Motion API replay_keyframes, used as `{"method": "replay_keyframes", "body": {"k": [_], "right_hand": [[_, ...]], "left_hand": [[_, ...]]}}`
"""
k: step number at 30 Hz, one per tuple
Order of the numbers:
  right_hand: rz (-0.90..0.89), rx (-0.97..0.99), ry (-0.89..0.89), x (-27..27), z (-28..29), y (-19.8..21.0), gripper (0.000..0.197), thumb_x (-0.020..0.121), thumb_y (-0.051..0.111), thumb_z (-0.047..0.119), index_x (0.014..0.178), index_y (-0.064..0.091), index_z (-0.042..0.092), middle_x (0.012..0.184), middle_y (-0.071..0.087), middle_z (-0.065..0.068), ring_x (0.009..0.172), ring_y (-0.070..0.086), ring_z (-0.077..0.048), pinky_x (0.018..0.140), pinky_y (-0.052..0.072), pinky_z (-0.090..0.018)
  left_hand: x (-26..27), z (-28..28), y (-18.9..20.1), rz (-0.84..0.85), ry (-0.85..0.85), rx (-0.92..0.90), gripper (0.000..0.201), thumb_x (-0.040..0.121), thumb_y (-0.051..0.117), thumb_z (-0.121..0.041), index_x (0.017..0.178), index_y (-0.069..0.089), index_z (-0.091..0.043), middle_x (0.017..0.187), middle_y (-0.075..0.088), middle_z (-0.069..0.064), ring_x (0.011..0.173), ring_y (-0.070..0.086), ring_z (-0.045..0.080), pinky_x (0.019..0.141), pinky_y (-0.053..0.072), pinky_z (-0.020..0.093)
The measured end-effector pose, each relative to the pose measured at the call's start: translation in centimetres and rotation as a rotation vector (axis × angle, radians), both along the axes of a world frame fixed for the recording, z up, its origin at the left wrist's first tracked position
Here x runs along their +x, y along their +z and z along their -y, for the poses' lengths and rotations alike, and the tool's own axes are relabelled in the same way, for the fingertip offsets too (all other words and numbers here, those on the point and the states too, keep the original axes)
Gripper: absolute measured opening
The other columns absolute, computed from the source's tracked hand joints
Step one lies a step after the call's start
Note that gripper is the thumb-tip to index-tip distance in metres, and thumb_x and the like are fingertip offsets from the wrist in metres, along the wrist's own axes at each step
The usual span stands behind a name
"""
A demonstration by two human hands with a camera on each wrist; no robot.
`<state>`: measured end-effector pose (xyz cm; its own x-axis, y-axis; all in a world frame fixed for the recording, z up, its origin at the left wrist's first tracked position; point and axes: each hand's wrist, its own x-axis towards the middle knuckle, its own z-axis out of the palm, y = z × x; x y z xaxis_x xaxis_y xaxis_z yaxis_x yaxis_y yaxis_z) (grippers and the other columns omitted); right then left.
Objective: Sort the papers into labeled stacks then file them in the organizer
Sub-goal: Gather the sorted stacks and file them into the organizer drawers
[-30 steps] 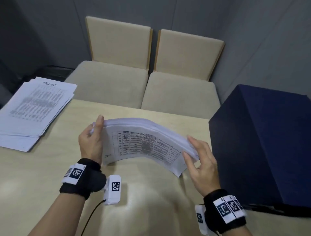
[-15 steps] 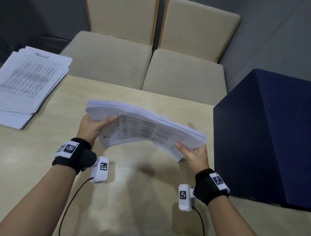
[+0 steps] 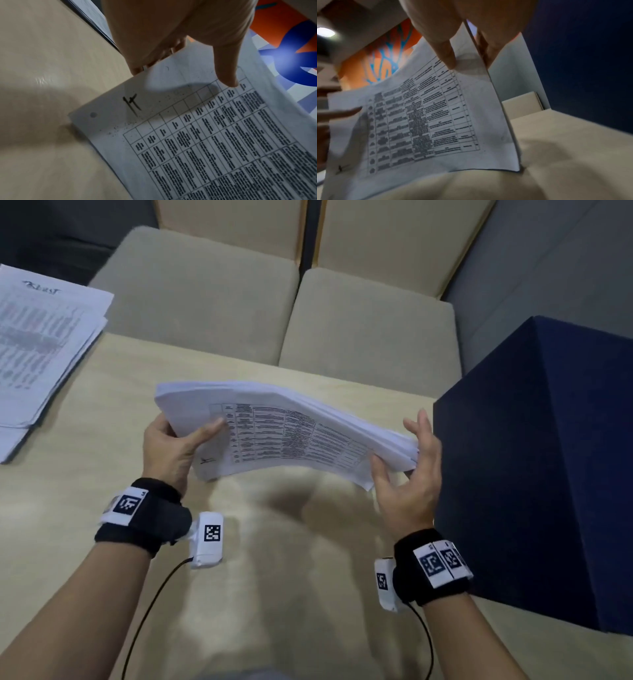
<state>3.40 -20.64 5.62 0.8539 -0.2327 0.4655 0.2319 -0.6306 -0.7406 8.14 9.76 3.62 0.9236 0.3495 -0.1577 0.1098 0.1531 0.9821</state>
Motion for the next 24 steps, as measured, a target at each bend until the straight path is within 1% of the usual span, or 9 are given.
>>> {"method": "replay_keyframes", "body": {"k": [2, 6, 9, 11, 14, 17, 19, 21, 24], "right_hand": [[0.091, -0.102, -0.008, -0.1, 0.1, -0.1, 0.073, 0.082, 0.074, 0.001, 0.143, 0.037, 0.013, 0.131, 0.048, -0.021, 0.125, 0.051, -0.022, 0.099, 0.048, -0.028], [0.198, -0.215, 0.01, -0.2, 0.9, -0.4, 0.048, 0.083, 0.071, -0.002, 0.126, 0.055, 0.011, 0.121, 0.056, -0.024, 0.116, 0.053, -0.004, 0.087, 0.053, -0.026], [0.195, -0.208, 0.006, -0.2, 1.5, -0.6, 0.046, 0.083, 0.071, -0.001, 0.126, 0.057, 0.003, 0.123, 0.056, -0.023, 0.117, 0.058, -0.026, 0.086, 0.056, -0.039], [0.213, -0.232, 0.032, -0.2, 1.6, -0.1, 0.049, 0.084, 0.07, 0.0, 0.13, 0.053, 0.003, 0.128, 0.053, -0.025, 0.122, 0.055, -0.023, 0.094, 0.053, -0.034], [0.122, -0.253, 0.086, 0.0, 1.4, 0.2, 0.052, 0.085, 0.069, 0.002, 0.135, 0.054, 0.005, 0.126, 0.058, -0.016, 0.106, 0.062, -0.018, 0.087, 0.054, -0.03], [-0.174, 0.13, 0.04, 0.5, 1.4, 0.0, 0.07, 0.081, 0.077, 0.01, 0.143, 0.044, 0.018, 0.124, 0.062, -0.002, 0.087, 0.063, -0.016, 0.083, 0.053, -0.028], [-0.297, 0.331, 0.041, 1.1, 0.7, 0.7, 0.039, 0.084, 0.075, 0.012, 0.12, 0.062, 0.021, 0.109, 0.068, -0.006, 0.092, 0.066, -0.012, 0.081, 0.054, -0.034], [-0.295, 0.405, 0.065, 1.6, -0.1, 1.6, 0.016, 0.09, 0.068, 0.009, 0.105, 0.067, 0.012, 0.098, 0.069, -0.008, 0.089, 0.067, -0.007, 0.076, 0.052, -0.027], [-0.225, 0.49, 0.099, 2.0, -1.3, 2.2, 0.022, 0.093, 0.064, 0.022, 0.109, 0.061, 0.007, 0.099, 0.065, 0.004, 0.091, 0.064, -0.005, 0.078, 0.05, -0.02]], "left_hand": [[0.3, 0.0, -0.4, -0.009, -0.005, -0.009, 0.054, 0.054, 0.088, -0.03, 0.101, 0.068, -0.014, 0.094, 0.074, -0.006, 0.082, 0.068, 0.008, 0.07, 0.054, 0.019], [0.6, 0.0, -0.8, 0.001, -0.009, -0.019, 0.072, 0.055, 0.088, -0.031, 0.116, 0.064, -0.001, 0.103, 0.072, 0.002, 0.085, 0.068, 0.01, 0.069, 0.054, 0.019], [0.7, -0.1, -0.9, -0.011, -0.018, -0.02, 0.056, 0.063, 0.084, -0.019, 0.112, 0.065, -0.001, 0.094, 0.073, -0.005, 0.081, 0.068, 0.007, 0.069, 0.054, 0.019], [0.8, -0.1, -1.0, -0.026, -0.018, -0.019, 0.04, 0.066, 0.081, -0.015, 0.103, 0.067, -0.009, 0.089, 0.075, -0.008, 0.081, 0.068, 0.007, 0.069, 0.054, 0.019], [0.7, -0.2, -1.0, -0.031, -0.024, -0.006, 0.035, 0.069, 0.08, -0.01, 0.102, 0.068, -0.006, 0.085, 0.076, -0.009, 0.078, 0.068, 0.006, 0.069, 0.054, 0.019], [0.8, 0.1, -0.5, -0.024, -0.049, -0.009, 0.03, 0.071, 0.077, -0.006, 0.1, 0.069, -0.006, 0.085, 0.076, -0.009, 0.078, 0.069, 0.007, 0.071, 0.056, 0.021], [0.8, 0.2, 0.2, -0.006, -0.055, -0.005, 0.024, 0.072, 0.077, -0.004, 0.094, 0.07, -0.013, 0.085, 0.076, -0.008, 0.078, 0.069, 0.007, 0.071, 0.056, 0.021], [1.0, 0.0, 0.7, 0.032, -0.033, -0.006, 0.024, 0.074, 0.077, -0.001, 0.093, 0.071, -0.015, 0.086, 0.076, -0.008, 0.08, 0.069, 0.007, 0.071, 0.056, 0.021], [0.9, -0.3, 0.8, 0.058, 0.012, 0.006, 0.026, 0.078, 0.074, -0.002, 0.101, 0.068, -0.012, 0.082, 0.075, -0.013, 0.078, 0.067, 0.002, 0.07, 0.054, 0.017]]}}
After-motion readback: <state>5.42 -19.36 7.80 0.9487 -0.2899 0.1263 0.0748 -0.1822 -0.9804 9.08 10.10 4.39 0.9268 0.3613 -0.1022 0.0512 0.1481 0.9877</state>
